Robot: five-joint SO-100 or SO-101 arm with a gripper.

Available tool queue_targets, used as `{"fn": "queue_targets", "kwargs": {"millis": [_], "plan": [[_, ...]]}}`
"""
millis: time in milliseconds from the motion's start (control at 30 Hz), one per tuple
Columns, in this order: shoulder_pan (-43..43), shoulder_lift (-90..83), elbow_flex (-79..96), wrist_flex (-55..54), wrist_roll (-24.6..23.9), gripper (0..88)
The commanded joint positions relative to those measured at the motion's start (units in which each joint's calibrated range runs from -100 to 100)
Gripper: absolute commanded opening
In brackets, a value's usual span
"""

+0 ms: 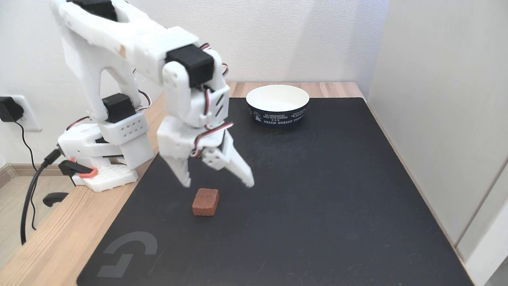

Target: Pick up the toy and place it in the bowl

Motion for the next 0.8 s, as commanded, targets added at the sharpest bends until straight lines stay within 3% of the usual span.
{"fn": "queue_targets", "kwargs": {"millis": [0, 200, 500, 767], "plan": [[-0.20, -6.63, -2.30, 2.15, 0.23, 43.4], [-0.20, -17.96, 1.39, 2.83, -0.03, 43.3], [0.39, -18.88, 16.89, -3.52, 0.34, 43.2], [2.31, -18.80, 19.78, -7.16, 0.39, 43.2]]}}
